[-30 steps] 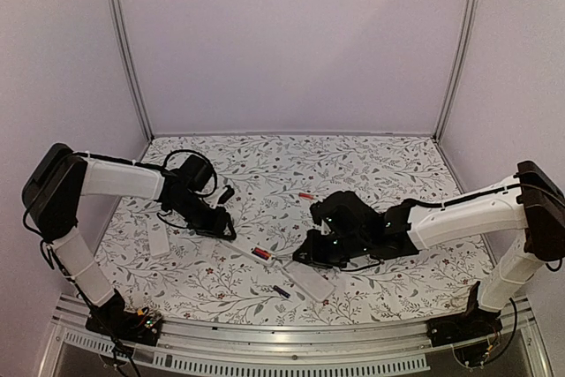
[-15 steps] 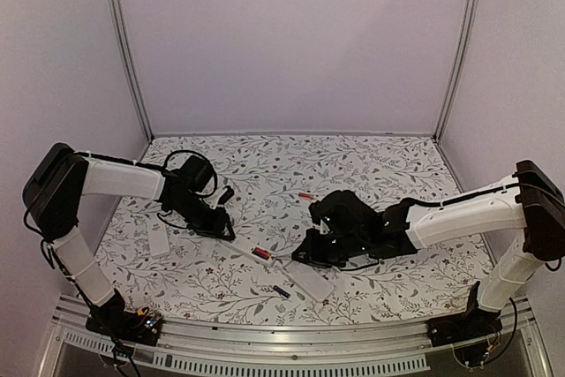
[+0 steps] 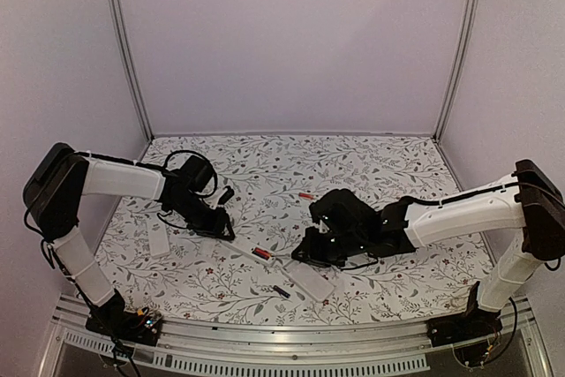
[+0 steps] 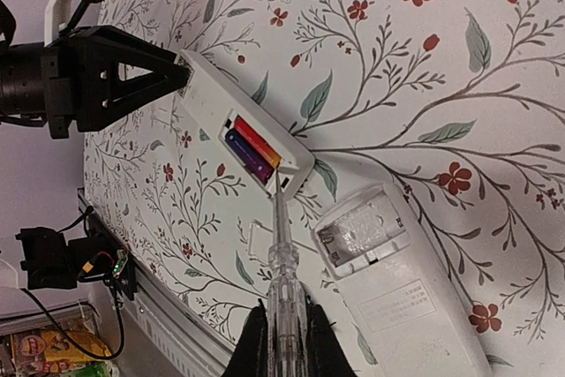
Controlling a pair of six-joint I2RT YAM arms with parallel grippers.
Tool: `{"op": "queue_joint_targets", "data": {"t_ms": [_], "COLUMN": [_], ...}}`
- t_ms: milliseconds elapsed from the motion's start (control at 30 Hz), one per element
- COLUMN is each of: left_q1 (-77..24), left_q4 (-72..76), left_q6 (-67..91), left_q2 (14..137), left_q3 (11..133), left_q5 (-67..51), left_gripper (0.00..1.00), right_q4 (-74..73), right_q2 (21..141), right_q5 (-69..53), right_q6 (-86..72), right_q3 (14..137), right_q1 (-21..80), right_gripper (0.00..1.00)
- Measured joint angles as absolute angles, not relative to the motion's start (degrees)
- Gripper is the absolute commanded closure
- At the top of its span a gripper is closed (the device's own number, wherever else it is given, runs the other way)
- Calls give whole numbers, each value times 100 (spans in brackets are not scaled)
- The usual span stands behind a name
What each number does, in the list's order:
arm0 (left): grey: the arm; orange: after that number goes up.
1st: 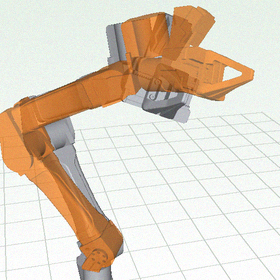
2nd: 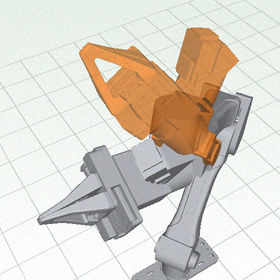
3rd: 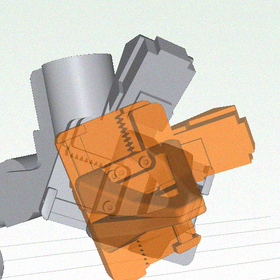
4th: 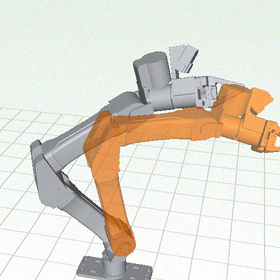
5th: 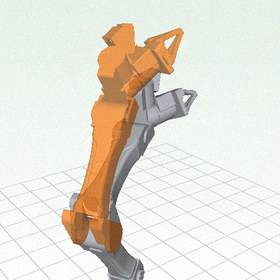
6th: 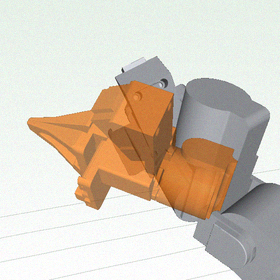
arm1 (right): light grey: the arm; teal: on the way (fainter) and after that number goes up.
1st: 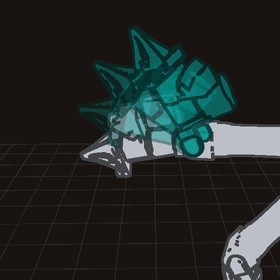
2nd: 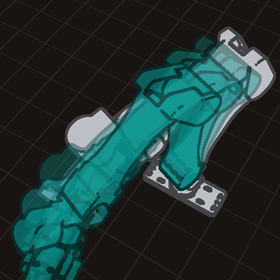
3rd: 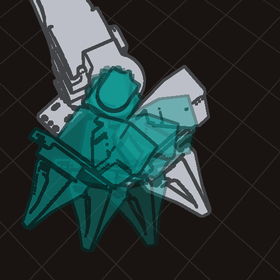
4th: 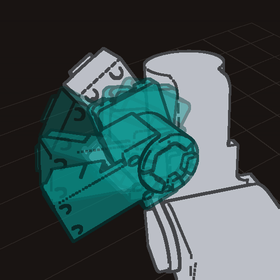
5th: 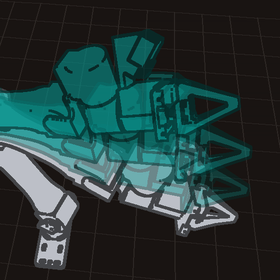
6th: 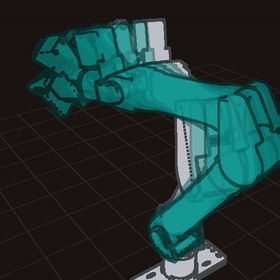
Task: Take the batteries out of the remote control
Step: Remove the battery from the remote control without the battery cover.
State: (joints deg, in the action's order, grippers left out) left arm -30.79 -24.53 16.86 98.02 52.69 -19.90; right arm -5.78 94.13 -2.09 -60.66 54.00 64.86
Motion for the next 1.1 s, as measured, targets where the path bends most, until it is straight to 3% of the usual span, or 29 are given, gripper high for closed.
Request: {"op": "queue_joint_targets", "data": {"t_ms": [1100], "left_q1": [-3085], "left_q4": [-2460], "left_q6": [1649], "left_q2": [9802], "left_q3": [5290], "left_q5": [-1984], "left_gripper": [73], "right_q4": [-805], "right_q2": [9598], "right_q5": [-478], "right_q6": [-6556], "right_q3": [5655], "right_q1": [6337], "right_gripper": [100]}}
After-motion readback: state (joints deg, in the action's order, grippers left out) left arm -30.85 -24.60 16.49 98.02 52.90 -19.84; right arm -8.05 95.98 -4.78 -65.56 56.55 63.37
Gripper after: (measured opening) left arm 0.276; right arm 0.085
